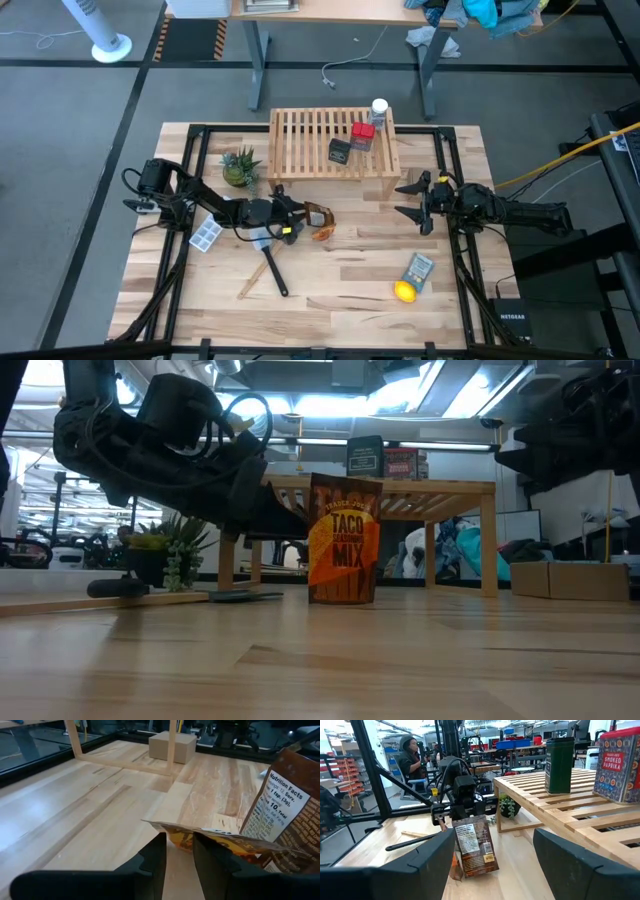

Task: Shelf spices
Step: Remove the orange seasoning pack from the shelf

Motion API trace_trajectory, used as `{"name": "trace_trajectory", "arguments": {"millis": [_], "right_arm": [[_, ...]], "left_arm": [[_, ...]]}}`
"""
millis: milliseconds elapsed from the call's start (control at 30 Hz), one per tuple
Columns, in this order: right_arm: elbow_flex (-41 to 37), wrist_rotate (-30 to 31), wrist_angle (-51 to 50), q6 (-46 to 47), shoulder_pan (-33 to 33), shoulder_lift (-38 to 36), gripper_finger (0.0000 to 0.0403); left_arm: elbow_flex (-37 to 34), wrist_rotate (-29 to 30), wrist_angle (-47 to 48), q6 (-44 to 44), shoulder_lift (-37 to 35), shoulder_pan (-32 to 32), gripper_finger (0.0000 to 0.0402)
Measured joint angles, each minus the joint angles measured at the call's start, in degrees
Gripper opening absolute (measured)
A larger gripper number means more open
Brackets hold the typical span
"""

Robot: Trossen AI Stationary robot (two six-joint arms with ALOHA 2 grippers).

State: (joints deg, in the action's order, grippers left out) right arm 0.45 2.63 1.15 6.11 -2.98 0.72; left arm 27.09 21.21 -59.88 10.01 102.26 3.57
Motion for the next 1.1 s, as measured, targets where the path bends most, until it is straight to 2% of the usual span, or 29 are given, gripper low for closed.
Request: {"name": "trace_trajectory", "arguments": {"millis": [200,433,767,1100], "right_arm": [[0.00,1.91,0.56,3.10,-0.01,5.77,0.0277],[0.00,3.18,7.76,4.18,0.02,18.54,0.0277],[0.08,-5.94,30.31,2.64,0.02,36.09,0.0277],[4.80,-5.68,32.65,2.60,0.02,50.59,0.0277]], "left_arm": [[0.02,0.04,-1.66,0.01,0.00,0.00,0.0088],[0.92,0.04,-2.30,0.03,0.00,0.00,0.0088],[2.10,0.04,-2.14,-1.19,0.00,0.00,0.0088],[2.19,0.00,-2.47,-1.24,0.00,0.02,0.0088]]}}
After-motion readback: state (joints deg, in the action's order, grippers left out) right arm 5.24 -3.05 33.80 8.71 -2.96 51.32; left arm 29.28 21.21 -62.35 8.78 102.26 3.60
